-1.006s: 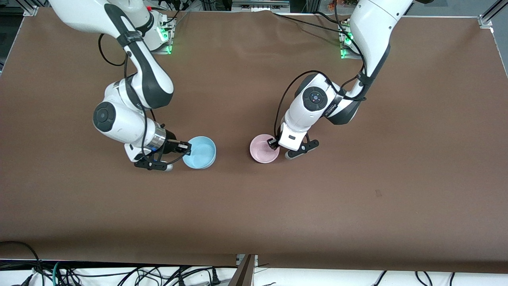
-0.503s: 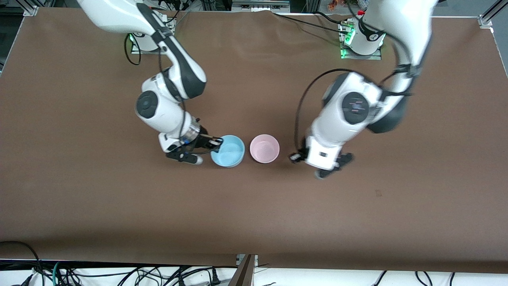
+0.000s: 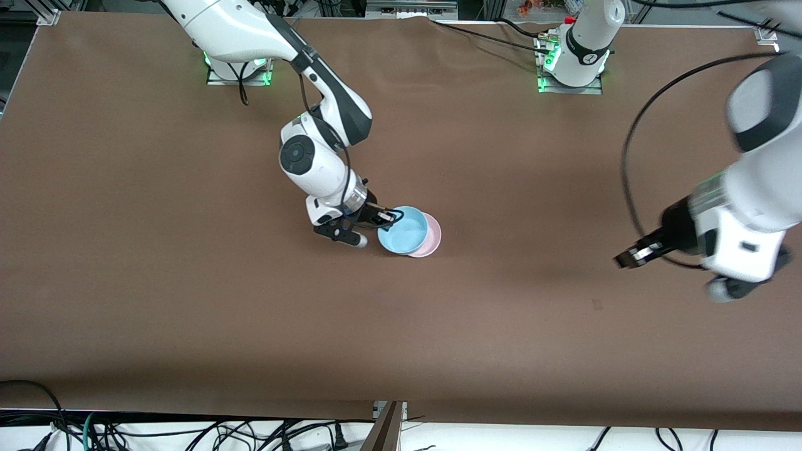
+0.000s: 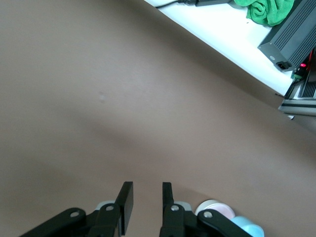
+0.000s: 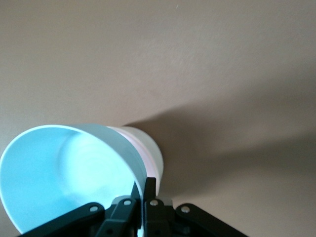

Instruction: Stack pink and blue bowls on white bowl

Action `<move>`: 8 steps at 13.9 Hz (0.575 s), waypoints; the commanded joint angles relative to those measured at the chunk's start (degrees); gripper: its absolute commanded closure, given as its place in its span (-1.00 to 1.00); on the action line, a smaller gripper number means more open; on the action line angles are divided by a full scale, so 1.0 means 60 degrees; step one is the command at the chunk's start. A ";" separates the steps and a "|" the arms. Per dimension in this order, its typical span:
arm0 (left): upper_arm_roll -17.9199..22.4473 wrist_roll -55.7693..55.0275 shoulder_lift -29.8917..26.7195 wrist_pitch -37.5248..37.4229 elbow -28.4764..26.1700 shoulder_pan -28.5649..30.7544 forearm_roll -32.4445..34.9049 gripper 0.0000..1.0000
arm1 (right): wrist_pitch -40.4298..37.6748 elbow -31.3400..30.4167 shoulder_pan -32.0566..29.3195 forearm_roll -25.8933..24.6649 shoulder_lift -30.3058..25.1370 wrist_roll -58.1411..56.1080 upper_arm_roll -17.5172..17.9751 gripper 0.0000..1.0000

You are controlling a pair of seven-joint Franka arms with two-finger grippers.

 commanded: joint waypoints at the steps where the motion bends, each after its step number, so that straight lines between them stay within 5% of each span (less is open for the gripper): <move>1: 0.0810 0.1485 -0.1462 -0.0426 -0.1220 -0.0154 -0.0157 0.38 | 0.0045 0.0457 0.0213 -0.0028 0.0397 0.0336 -0.0077 1.00; 3: 0.1559 0.2745 -0.2664 -0.0411 -0.2613 -0.0506 -0.0143 0.38 | 0.0030 0.0457 0.0300 -0.0028 0.0470 0.0336 -0.0077 1.00; 8: 0.1709 0.3831 -0.4731 -0.0367 -0.4782 -0.0872 0.0441 0.37 | 0.0030 0.0457 0.0374 -0.0028 0.0646 0.0336 -0.0077 1.00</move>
